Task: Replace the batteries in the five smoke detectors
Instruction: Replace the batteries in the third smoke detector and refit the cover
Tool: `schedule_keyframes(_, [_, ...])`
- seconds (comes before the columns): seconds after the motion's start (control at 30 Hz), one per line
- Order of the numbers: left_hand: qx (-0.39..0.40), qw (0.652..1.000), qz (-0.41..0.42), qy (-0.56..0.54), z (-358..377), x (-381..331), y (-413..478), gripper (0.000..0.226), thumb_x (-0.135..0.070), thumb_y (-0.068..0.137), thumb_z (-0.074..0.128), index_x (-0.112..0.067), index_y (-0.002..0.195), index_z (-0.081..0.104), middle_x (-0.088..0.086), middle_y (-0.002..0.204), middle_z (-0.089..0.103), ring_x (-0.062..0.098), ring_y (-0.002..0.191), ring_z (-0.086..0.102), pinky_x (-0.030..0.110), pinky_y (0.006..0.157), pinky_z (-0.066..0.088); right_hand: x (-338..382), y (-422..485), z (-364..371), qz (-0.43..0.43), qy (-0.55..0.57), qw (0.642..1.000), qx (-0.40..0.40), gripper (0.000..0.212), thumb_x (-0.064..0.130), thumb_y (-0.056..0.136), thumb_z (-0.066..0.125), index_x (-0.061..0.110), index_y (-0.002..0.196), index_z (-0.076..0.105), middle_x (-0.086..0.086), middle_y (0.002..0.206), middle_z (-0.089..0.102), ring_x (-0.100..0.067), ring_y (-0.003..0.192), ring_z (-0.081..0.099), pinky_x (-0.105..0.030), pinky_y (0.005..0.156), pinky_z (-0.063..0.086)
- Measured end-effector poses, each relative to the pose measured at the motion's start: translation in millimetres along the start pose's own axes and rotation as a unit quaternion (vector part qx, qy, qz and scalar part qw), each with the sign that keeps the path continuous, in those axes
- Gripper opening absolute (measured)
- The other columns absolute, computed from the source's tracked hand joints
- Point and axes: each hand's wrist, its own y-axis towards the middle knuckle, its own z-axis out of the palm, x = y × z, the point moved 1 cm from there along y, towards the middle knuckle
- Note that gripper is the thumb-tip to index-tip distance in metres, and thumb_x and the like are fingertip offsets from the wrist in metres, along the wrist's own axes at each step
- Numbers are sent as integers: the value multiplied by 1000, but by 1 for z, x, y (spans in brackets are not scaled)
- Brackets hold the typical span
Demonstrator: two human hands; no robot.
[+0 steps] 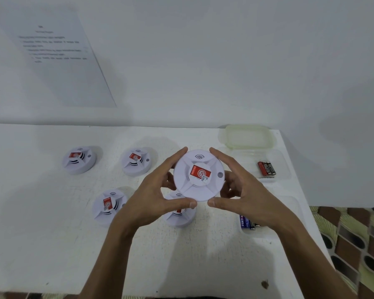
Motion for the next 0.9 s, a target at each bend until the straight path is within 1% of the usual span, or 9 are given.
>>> schedule_keyframes(0.13, [0,1000,-16,8,-1,6,5,93,-41,65,81,-51,138,24,-42,124,43,-3,107,53,12,79,50,-4,4,1,21,7,1000,-6,91,23,78,81,55,140,23,6,105,64,-15,71,58,-34,76,58])
schedule_keyframes(0.23, [-11,1000,-22,13,-4,13,13,89,-41,64,81,-52,133,27,-45,120,41,-6,106,53,10,75,49,-8,13,3,28,3,1000,-15,89,24,78,80,52,141,24,3,105,65,-15,70,60,-30,74,57])
schedule_keyframes(0.33, [-18,999,-28,23,-9,26,22,91,-44,64,83,-49,137,29,-30,130,44,1,101,57,12,75,51,-16,28,5,35,-16,999,-31,89,29,77,81,51,142,25,2,102,63,-10,68,58,-26,73,56])
schedule_keyframes(0.43, [-11,998,-43,52,-15,41,35,93,-48,64,78,-42,141,27,-15,138,41,-1,96,57,10,74,50,-25,45,8,49,-55,997,-34,89,34,76,80,49,143,24,6,99,62,-8,65,58,-22,70,54])
schedule_keyframes(0.53, [14,995,-48,83,-18,57,50,93,-44,67,78,-35,144,26,-9,140,40,0,94,58,7,71,49,-36,64,10,71,-100,992,-28,88,37,77,80,44,145,24,10,94,62,-4,65,60,-19,69,53])
schedule_keyframes(0.63, [28,990,-61,121,-19,76,65,90,-32,72,81,-30,145,27,-4,142,42,2,90,58,4,68,47,-48,82,12,90,-133,987,-18,89,36,77,79,40,147,24,7,94,63,-6,72,62,-25,76,55])
schedule_keyframes(0.73, [28,987,-80,138,-16,93,79,90,-31,73,81,-27,146,29,-5,141,45,1,88,56,2,66,44,-58,98,15,104,-154,983,-7,89,30,81,78,33,149,22,8,98,58,-9,81,60,-26,79,52])
schedule_keyframes(0.8, [32,985,-96,137,-12,106,87,88,-33,71,82,-28,144,33,-6,140,47,3,96,55,8,75,47,-63,107,15,113,-155,981,5,87,26,82,77,30,150,22,10,101,54,-9,82,57,-23,78,46])
schedule_keyframes(0.9, [48,980,-129,146,-8,126,95,90,-42,67,83,-31,142,35,-6,138,50,10,108,53,35,91,51,-75,118,17,138,-146,979,20,85,22,82,77,27,149,24,10,109,54,-7,84,53,-22,79,41])
